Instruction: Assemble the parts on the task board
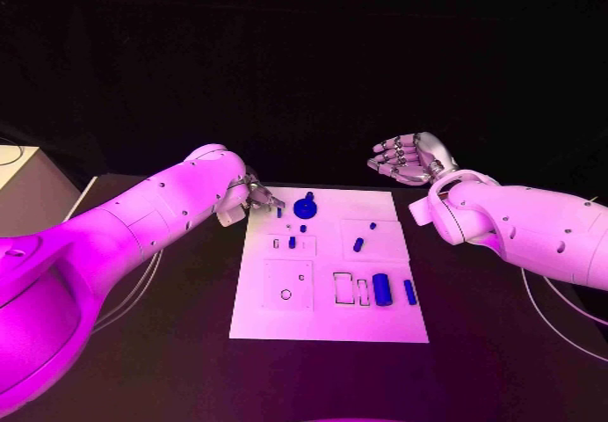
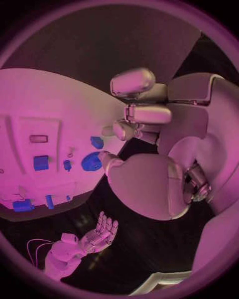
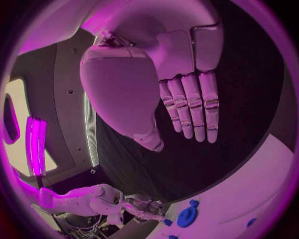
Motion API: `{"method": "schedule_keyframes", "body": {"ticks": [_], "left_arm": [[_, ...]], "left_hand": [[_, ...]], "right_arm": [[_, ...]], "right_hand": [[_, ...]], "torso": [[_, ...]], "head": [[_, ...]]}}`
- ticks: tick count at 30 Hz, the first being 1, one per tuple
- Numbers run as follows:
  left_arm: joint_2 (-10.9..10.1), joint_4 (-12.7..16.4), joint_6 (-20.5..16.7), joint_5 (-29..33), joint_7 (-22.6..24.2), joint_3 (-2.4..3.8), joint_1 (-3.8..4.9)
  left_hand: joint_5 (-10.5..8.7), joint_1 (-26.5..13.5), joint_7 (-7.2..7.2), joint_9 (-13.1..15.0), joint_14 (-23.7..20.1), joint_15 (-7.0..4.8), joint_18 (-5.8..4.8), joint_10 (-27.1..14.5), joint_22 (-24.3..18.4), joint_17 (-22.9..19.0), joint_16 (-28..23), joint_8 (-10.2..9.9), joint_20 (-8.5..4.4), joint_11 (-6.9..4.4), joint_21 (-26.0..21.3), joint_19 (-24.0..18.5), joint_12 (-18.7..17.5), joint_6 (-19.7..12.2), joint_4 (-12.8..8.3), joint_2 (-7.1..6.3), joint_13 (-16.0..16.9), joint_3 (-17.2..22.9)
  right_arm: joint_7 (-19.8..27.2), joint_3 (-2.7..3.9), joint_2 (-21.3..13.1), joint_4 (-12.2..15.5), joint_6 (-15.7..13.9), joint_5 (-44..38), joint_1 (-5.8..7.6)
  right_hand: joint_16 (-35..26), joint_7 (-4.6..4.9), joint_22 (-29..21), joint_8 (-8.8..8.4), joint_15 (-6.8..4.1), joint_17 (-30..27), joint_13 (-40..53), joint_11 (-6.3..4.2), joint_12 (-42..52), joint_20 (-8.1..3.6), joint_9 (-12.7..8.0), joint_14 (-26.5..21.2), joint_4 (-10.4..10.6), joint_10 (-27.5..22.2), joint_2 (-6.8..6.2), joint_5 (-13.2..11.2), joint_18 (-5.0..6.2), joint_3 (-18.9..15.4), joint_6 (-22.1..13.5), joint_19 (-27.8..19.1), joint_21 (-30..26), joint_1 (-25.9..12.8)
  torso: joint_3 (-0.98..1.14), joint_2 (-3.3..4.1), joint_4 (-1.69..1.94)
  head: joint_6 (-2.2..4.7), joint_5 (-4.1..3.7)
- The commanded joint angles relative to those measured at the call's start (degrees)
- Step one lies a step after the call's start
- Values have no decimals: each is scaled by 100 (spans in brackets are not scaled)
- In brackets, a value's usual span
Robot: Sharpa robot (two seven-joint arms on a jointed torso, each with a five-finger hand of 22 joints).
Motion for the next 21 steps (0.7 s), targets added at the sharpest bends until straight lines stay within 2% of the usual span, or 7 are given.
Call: {"method": "schedule_keyframes", "body": {"ticks": [1,16,21], "left_arm": [[25,-2,25,32,56,0,7],[73,-6,2,70,141,-30,4],[75,-8,-38,73,155,-32,4]], "left_hand": [[8,0,-34,10,481,-43,-42,16,-2,1150,26,39,-18,-16,32,13,34,-2,2,37,4,54],[7,11,-37,22,479,-46,-41,9,-6,1142,23,44,-21,-19,30,9,28,-9,-3,46,-8,70],[7,15,-37,27,478,-47,-39,4,-14,1140,22,46,-22,-20,26,4,23,-14,-3,50,-15,78]], "right_arm": [[87,4,8,12,9,-44,6],[87,6,28,10,13,-44,16],[86,7,34,7,15,-44,17]], "right_hand": [[-32,163,-5,-31,-13,-7,-5,6,-36,-2,-9,-35,8,-28,54,20,35,-40,-4,-26,-12,-6],[-39,166,-13,-32,-10,-19,-3,7,-37,1,-8,-40,8,-24,60,24,35,-47,3,-33,-11,-1],[-39,166,-13,-32,-10,-19,-3,7,-37,1,-8,-40,8,-24,60,24,35,-47,3,-33,-11,-1]], "torso": [[1,7,-3],[4,19,-2],[11,14,3]], "head": [[-7,-5],[-29,-40],[-35,-47]]}}
